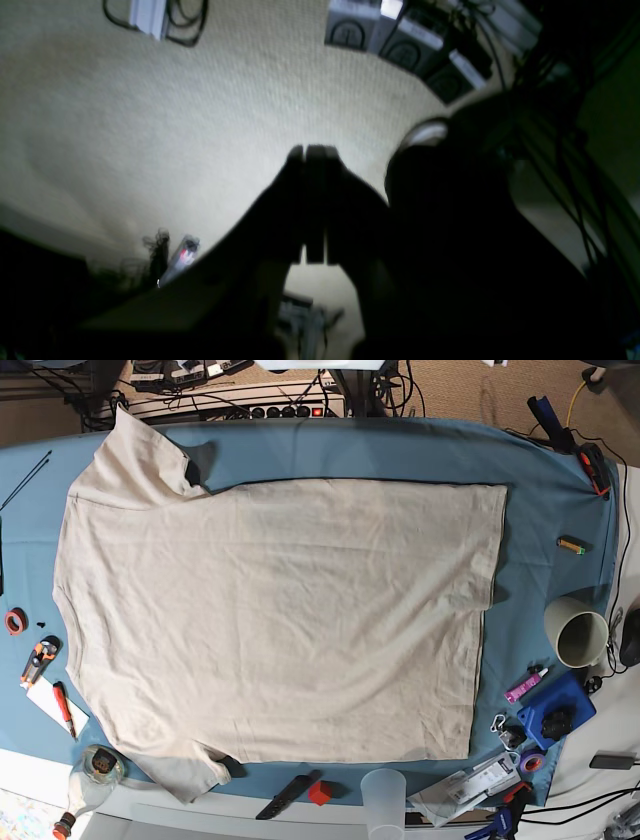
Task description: Fold the T-shirt properly
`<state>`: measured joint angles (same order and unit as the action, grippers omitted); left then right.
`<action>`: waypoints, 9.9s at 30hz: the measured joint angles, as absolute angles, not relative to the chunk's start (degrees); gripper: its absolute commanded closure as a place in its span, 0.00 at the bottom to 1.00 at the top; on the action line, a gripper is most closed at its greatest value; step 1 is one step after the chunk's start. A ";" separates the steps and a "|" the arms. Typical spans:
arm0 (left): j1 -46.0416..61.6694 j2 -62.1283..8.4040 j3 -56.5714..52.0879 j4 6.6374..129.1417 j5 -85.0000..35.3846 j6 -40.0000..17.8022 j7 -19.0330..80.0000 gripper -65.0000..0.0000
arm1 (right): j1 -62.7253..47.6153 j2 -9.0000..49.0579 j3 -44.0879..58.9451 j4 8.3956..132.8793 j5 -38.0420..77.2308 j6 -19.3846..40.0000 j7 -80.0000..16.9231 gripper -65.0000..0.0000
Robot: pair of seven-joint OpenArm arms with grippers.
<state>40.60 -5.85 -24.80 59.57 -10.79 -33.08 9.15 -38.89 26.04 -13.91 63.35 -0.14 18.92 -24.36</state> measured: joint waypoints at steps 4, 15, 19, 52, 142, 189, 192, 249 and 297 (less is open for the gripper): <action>45.63 -5.89 -24.71 66.61 -16.40 -33.12 14.06 1.00 | -44.95 26.39 -7.68 73.12 0.01 19.11 -28.12 1.00; 59.31 -6.15 -24.75 94.17 -23.18 -26.24 24.10 1.00 | -60.03 26.50 11.73 95.79 12.64 19.11 -37.52 1.00; 63.61 -6.17 -24.75 105.03 -23.73 -24.99 27.03 1.00 | -63.37 26.50 17.34 103.33 18.24 19.20 -44.38 1.00; 67.31 -6.57 -24.82 131.90 -23.68 -20.53 37.10 1.00 | -59.37 26.50 44.62 127.50 22.59 19.35 -55.20 0.53; 28.71 -6.48 -25.15 103.35 -33.15 -16.56 34.04 0.62 | -36.14 19.49 44.69 99.11 76.71 39.72 -78.98 0.53; 34.65 -8.14 -25.15 106.94 -39.20 -27.90 42.13 1.00 | -37.54 19.81 55.18 99.13 73.17 39.72 -76.60 1.00; 36.05 -8.16 -25.36 107.09 -39.75 -27.92 42.24 1.00 | -39.64 19.79 55.33 99.13 73.36 39.75 -76.71 1.00; 33.32 -11.81 -39.88 109.71 -50.22 -26.83 55.57 0.93 | -23.00 25.74 41.58 99.33 48.95 35.86 -69.80 1.00; 36.45 -3.18 -27.07 108.99 -45.47 -26.63 54.43 1.00 | -23.03 25.85 41.58 99.33 49.39 35.86 -70.63 1.00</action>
